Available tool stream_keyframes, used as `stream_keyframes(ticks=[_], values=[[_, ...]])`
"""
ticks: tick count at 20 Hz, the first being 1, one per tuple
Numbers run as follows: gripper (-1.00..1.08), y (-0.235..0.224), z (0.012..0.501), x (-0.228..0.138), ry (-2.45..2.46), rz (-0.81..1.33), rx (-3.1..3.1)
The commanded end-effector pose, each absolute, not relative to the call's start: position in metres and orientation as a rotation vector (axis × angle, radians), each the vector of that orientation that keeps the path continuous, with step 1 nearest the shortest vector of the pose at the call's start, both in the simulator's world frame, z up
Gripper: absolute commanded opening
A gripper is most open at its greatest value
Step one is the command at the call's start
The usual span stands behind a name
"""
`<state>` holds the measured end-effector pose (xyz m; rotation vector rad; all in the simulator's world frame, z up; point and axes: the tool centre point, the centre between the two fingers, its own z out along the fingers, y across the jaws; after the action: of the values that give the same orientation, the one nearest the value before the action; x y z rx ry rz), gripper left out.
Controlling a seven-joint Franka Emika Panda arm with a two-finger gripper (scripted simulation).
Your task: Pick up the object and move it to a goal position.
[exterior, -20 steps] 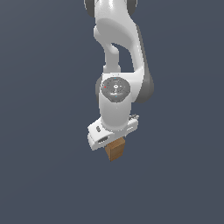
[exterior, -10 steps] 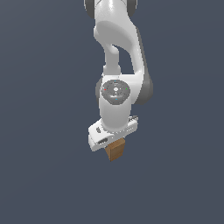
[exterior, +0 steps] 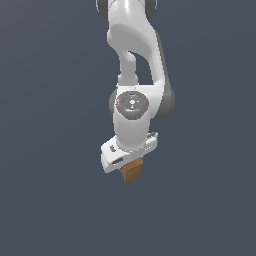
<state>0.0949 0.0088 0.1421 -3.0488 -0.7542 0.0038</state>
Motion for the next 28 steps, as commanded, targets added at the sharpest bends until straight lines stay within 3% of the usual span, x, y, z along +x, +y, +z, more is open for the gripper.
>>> stream_keyframes(ticks=[1,11,28], values=[[-1.0,0.007,0.146,0.094,-0.753,0.002,-3.05],[-1.0,-0.011,0.196,0.079,-0.753,0.002,-3.05],[-1.0,-0.074,0.376,0.027,-0.754,0.0,-3.048]])
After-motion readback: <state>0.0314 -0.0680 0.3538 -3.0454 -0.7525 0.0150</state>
